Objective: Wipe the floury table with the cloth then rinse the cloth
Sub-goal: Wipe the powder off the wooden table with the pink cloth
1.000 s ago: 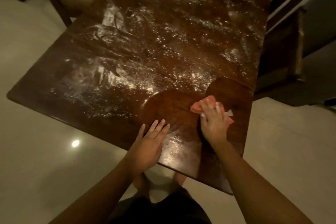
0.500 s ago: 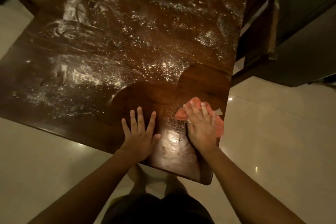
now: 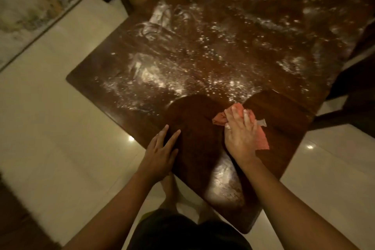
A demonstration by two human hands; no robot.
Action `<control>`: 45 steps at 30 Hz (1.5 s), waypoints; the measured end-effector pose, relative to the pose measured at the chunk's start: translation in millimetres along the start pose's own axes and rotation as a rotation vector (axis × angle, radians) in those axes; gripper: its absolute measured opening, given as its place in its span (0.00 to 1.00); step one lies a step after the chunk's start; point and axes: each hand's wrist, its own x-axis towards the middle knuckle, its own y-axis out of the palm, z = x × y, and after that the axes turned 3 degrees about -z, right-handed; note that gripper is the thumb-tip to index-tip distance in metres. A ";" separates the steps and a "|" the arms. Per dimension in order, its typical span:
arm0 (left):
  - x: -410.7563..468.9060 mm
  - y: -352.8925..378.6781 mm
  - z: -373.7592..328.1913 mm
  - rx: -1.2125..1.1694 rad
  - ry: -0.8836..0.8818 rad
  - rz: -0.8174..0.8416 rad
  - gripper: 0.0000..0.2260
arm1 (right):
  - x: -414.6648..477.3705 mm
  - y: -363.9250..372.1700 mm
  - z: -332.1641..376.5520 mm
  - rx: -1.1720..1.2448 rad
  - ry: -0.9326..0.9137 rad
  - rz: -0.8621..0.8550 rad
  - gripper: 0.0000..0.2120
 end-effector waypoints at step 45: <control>68.5 -170.3 303.0 0.038 -0.110 0.123 0.29 | 38.4 124.2 303.4 0.053 -0.381 0.144 0.26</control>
